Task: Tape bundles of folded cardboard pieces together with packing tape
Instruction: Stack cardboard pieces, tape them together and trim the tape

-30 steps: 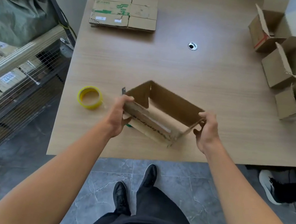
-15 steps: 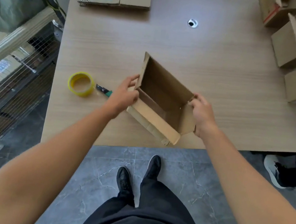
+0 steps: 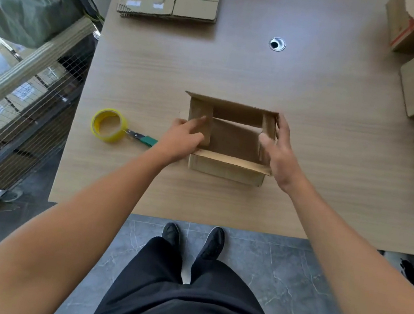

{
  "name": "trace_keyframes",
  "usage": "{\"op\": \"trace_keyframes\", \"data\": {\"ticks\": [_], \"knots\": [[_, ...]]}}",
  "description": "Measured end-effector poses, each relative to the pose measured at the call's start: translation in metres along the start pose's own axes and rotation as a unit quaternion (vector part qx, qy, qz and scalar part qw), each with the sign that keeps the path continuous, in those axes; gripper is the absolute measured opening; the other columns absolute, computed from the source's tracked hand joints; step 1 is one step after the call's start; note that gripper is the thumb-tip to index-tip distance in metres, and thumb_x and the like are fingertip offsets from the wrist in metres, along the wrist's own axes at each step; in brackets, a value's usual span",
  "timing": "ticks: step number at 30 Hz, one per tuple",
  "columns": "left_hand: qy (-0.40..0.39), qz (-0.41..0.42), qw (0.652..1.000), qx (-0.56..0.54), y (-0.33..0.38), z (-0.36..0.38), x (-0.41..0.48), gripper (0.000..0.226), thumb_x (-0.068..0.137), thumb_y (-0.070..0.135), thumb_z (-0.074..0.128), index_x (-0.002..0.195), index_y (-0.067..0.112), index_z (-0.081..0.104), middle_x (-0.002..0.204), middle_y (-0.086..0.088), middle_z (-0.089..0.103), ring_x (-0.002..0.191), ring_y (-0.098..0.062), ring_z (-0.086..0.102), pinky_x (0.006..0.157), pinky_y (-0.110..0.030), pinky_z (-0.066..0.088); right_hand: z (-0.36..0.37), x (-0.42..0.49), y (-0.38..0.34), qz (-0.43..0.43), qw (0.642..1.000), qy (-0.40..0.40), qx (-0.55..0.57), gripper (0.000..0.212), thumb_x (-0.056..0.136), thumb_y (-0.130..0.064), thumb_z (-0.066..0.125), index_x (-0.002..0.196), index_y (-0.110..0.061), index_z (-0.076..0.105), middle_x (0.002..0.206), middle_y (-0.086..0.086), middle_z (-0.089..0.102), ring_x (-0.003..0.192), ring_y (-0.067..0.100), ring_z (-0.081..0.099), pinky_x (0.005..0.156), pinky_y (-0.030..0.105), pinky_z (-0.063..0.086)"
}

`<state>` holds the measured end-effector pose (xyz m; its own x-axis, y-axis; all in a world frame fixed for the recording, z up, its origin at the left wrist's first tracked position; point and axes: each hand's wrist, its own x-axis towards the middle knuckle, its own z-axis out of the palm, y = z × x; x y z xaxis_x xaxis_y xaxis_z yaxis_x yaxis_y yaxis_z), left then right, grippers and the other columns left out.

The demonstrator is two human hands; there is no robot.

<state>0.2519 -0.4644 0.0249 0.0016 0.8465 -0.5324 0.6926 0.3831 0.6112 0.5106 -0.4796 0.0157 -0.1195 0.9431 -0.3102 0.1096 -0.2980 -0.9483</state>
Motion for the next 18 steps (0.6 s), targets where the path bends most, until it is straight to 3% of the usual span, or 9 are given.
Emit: {"op": "trace_keyframes", "data": {"ticks": [3,5,8,11,12,14,16,17,18], "knots": [[0.008,-0.009,1.000,0.011,-0.005,0.007,0.011,0.052,0.095,0.037,0.049,0.147,0.040,0.045,0.147,-0.007,0.034,0.100,-0.017,0.050,0.092,-0.031,0.041,-0.003,0.004,0.011,-0.023,0.998,0.013,-0.053,0.070,0.095,-0.042,0.062,0.145,-0.065,0.019,0.163,-0.016,0.019,0.153,0.008,0.020,0.125,0.046,0.024],[0.033,0.008,0.999,0.025,-0.013,0.009,0.015,0.045,0.097,0.037,0.052,0.142,0.031,0.050,0.146,-0.005,0.032,0.106,-0.020,0.053,0.094,-0.029,0.038,-0.002,0.009,0.013,-0.024,0.997,0.039,-0.058,0.072,0.095,-0.027,0.065,0.139,-0.069,0.027,0.159,-0.008,0.026,0.150,0.014,0.026,0.121,0.052,0.032],[0.123,0.099,0.987,-0.017,-0.023,0.012,0.022,0.041,0.095,0.018,0.062,0.132,0.016,0.046,0.150,-0.004,0.027,0.122,-0.018,0.050,0.105,-0.024,0.033,0.001,0.019,0.022,-0.004,0.997,0.067,0.040,0.072,0.095,0.004,0.059,0.141,-0.048,0.040,0.155,-0.001,0.038,0.141,0.022,0.043,0.115,0.055,0.040],[0.135,0.164,0.968,-0.136,-0.024,0.008,0.028,0.071,0.088,0.002,0.067,0.141,0.024,0.025,0.154,-0.001,0.030,0.128,0.009,0.041,0.112,-0.030,0.040,0.005,0.027,0.026,0.005,0.990,0.070,0.123,0.069,0.093,0.017,0.052,0.140,-0.033,0.042,0.142,-0.010,0.051,0.118,0.010,0.059,0.104,0.040,0.050],[0.121,0.178,0.964,-0.155,-0.024,0.006,0.030,0.082,0.087,0.002,0.067,0.148,0.028,0.019,0.152,-0.001,0.034,0.132,0.010,0.039,0.113,-0.032,0.040,0.006,0.028,0.026,0.011,0.989,0.071,0.130,0.068,0.093,0.018,0.050,0.137,-0.033,0.044,0.133,-0.013,0.057,0.112,0.009,0.060,0.100,0.037,0.049],[0.059,0.184,0.963,-0.189,-0.023,-0.002,0.031,0.086,0.087,0.016,0.066,0.155,0.041,0.019,0.150,0.004,0.040,0.136,-0.002,0.043,0.112,-0.033,0.040,0.006,0.029,0.024,0.029,0.986,0.080,0.147,0.061,0.091,0.020,0.049,0.124,-0.031,0.051,0.122,-0.010,0.063,0.110,0.016,0.057,0.101,0.039,0.044],[-0.028,0.192,0.964,-0.180,-0.022,-0.009,0.032,0.056,0.088,0.047,0.063,0.142,0.048,0.048,0.155,0.012,0.033,0.143,-0.006,0.036,0.117,-0.038,0.033,0.005,0.031,0.022,0.048,0.979,0.097,0.172,0.049,0.091,0.020,0.047,0.110,-0.024,0.057,0.126,0.007,0.054,0.112,0.028,0.049,0.099,0.044,0.040],[-0.063,0.196,0.965,-0.162,-0.024,-0.010,0.031,0.049,0.086,0.063,0.058,0.132,0.047,0.060,0.158,0.015,0.026,0.147,-0.007,0.027,0.119,-0.038,0.026,0.005,0.031,0.021,0.059,0.975,0.103,0.185,0.044,0.090,0.018,0.045,0.105,-0.021,0.060,0.131,0.015,0.049,0.113,0.032,0.048,0.098,0.045,0.041],[-0.090,0.205,0.964,-0.141,-0.028,-0.011,0.031,0.056,0.083,0.077,0.052,0.128,0.045,0.064,0.160,0.020,0.019,0.150,-0.008,0.019,0.118,-0.036,0.021,0.005,0.032,0.020,0.072,0.971,0.108,0.203,0.042,0.090,0.015,0.042,0.102,-0.018,0.063,0.137,0.021,0.045,0.116,0.036,0.049,0.098,0.046,0.043]]}}
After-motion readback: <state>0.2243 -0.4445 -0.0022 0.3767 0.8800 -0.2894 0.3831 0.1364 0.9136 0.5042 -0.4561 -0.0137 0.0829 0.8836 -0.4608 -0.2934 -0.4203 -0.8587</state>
